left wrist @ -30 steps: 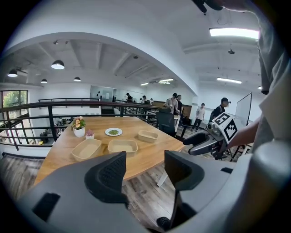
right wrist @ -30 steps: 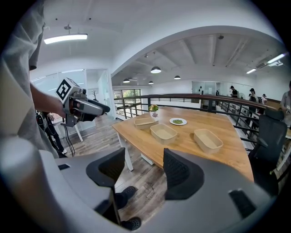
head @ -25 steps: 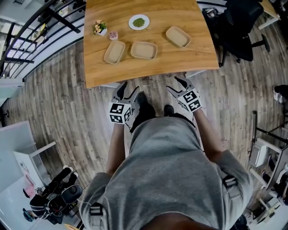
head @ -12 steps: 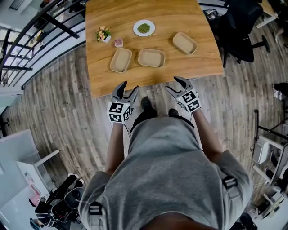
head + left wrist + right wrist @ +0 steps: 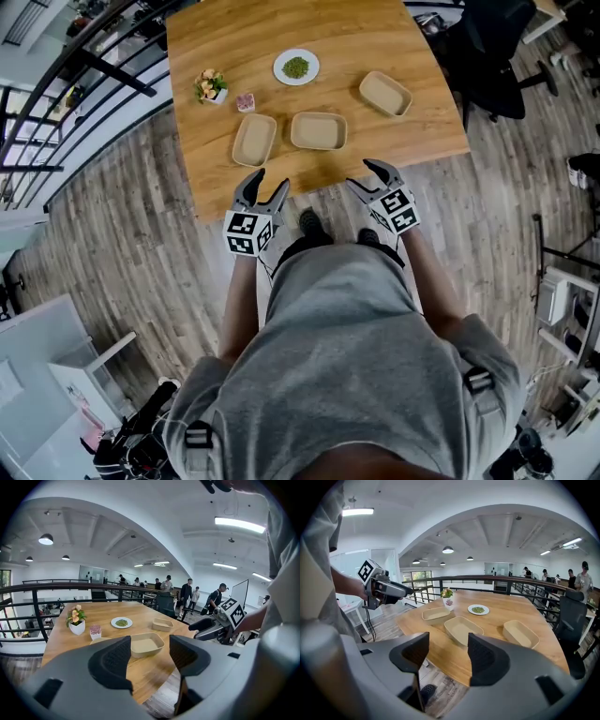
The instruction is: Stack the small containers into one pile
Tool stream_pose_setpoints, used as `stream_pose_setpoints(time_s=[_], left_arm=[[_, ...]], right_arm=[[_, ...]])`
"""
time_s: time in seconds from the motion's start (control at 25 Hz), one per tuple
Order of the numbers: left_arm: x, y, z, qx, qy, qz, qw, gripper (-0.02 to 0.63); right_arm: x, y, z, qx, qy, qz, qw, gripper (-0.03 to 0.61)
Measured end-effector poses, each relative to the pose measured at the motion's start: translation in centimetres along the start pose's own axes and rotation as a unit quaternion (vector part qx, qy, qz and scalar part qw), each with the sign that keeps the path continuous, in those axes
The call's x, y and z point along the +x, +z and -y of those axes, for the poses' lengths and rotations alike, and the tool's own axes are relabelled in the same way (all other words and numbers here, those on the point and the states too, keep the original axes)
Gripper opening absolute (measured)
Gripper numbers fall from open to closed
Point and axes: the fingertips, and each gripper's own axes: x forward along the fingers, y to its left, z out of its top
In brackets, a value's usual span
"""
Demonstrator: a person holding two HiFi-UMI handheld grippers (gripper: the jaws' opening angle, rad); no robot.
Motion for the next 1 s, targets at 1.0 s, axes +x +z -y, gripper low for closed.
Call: stream_pose_setpoints(time_s=[1.0], left_arm=[[0.1,0.0,-4.8,0.024,-0.037,-0.007,0.999,0.265]], right_arm=[[3.0,2.4,0.2,0.042,-0.097,0.034,0.994,0.206]])
